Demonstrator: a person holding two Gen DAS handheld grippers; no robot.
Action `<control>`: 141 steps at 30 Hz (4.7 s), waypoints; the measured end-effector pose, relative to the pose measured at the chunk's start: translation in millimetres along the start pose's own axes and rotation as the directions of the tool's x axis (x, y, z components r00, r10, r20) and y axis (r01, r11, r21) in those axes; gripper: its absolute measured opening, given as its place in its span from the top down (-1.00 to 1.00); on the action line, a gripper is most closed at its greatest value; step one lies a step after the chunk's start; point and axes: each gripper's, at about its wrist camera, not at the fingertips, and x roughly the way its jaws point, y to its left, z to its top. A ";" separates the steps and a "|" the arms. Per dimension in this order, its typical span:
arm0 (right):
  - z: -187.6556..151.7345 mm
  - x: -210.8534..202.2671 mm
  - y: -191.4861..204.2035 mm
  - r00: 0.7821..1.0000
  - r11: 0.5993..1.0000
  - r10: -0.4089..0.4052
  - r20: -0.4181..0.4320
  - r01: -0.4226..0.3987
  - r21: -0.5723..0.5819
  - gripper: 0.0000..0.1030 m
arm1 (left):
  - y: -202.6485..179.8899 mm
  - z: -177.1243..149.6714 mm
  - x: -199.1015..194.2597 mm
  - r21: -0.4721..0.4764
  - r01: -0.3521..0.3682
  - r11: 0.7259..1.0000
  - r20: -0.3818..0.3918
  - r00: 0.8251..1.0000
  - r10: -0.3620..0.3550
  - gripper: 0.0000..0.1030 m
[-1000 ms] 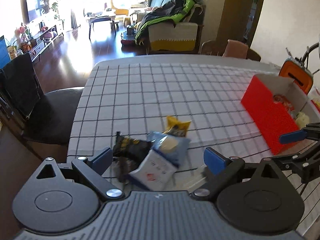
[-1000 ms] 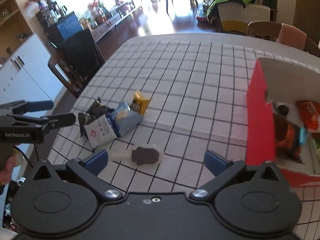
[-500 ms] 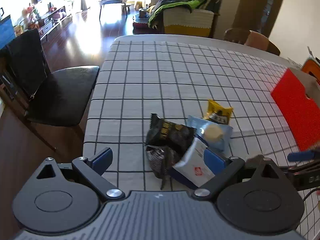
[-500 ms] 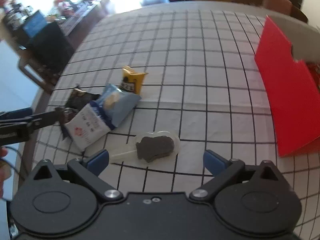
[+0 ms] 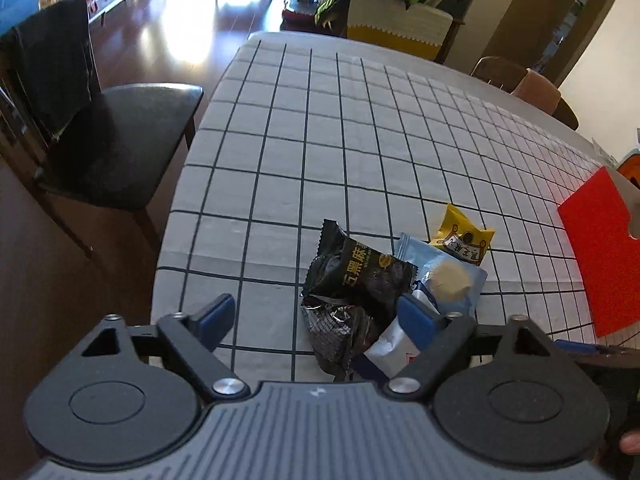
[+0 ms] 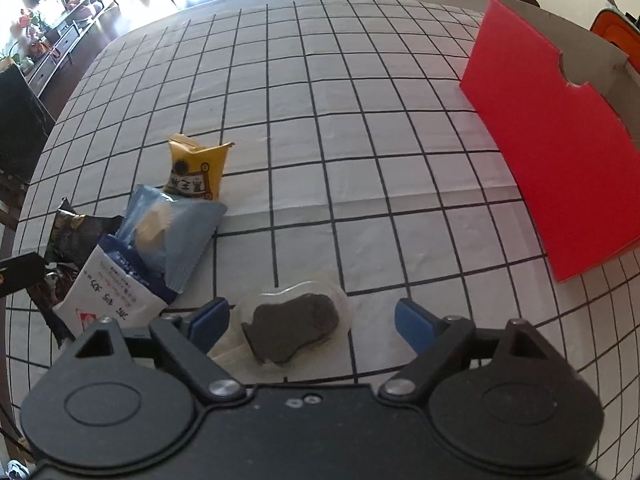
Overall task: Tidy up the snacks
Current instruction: 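Grasp the chocolate treat in clear wrap with the right tool while the left tool grasps the dark chocolate packet, then carry both snacks into the red box and open both tools to release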
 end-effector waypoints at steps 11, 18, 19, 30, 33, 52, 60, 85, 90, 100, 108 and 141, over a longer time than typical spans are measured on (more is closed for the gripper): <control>-2.4 1.4 5.2 1.000 0.997 0.002 0.009 -0.001 -0.074 -0.64 | 7.9 0.0 21.8 -0.074 0.016 0.997 -0.082 0.996 -0.022 -0.29; -17.1 -4.0 -4.2 0.998 0.978 0.057 0.027 -0.050 -0.203 -0.61 | 3.7 -1.8 21.4 -0.063 0.024 0.998 -0.092 0.995 -0.030 -0.02; -20.2 -5.8 -6.3 0.998 0.972 0.060 0.034 -0.051 -0.231 -0.61 | 2.9 -2.7 20.9 -0.057 0.023 0.998 -0.093 0.995 -0.028 0.01; -36.2 -22.6 -25.7 0.989 0.932 0.148 0.025 -0.131 -0.337 0.04 | 1.4 -7.6 17.1 -0.056 0.029 0.998 -0.088 0.996 -0.033 0.32; -37.3 -26.9 -34.3 0.987 0.941 0.157 0.028 -0.141 -0.309 0.22 | 2.7 -8.6 15.5 -0.062 0.022 0.998 -0.088 0.996 -0.027 0.33; -36.6 -82.4 -73.0 0.961 0.930 0.256 0.102 -0.217 -0.296 0.23 | 3.7 -27.5 -26.9 -0.159 0.009 0.987 -0.038 0.999 -0.016 0.36; -30.1 -113.7 -98.6 0.943 0.914 0.307 0.125 -0.256 -0.315 0.23 | -27.0 -28.7 -66.3 -0.138 0.019 0.990 0.008 1.000 -0.019 0.36; 53.0 -137.7 -259.9 0.938 0.937 0.264 0.226 -0.195 -0.289 0.23 | -265.0 3.3 -78.2 0.168 0.139 0.976 0.057 0.987 -0.150 0.36; 69.8 -131.1 -291.3 0.940 0.945 0.243 0.239 -0.174 -0.276 0.23 | -313.1 8.5 -66.4 0.221 0.147 0.964 0.050 0.986 -0.162 0.36; 94.3 -112.8 -340.6 0.951 0.955 0.201 0.235 -0.136 -0.264 0.23 | -387.4 16.2 -37.0 0.294 0.162 0.942 0.007 0.985 -0.172 0.36; 114.1 -84.2 -365.3 0.972 0.951 0.175 0.159 -0.124 -0.284 0.23 | -438.2 25.9 -2.2 0.341 0.156 0.927 -0.040 0.988 -0.152 0.36; 134.3 -31.7 -367.2 0.988 0.914 0.155 -0.021 -0.151 -0.377 0.24 | -502.5 38.3 86.7 0.418 0.121 0.900 -0.245 0.969 -0.017 0.34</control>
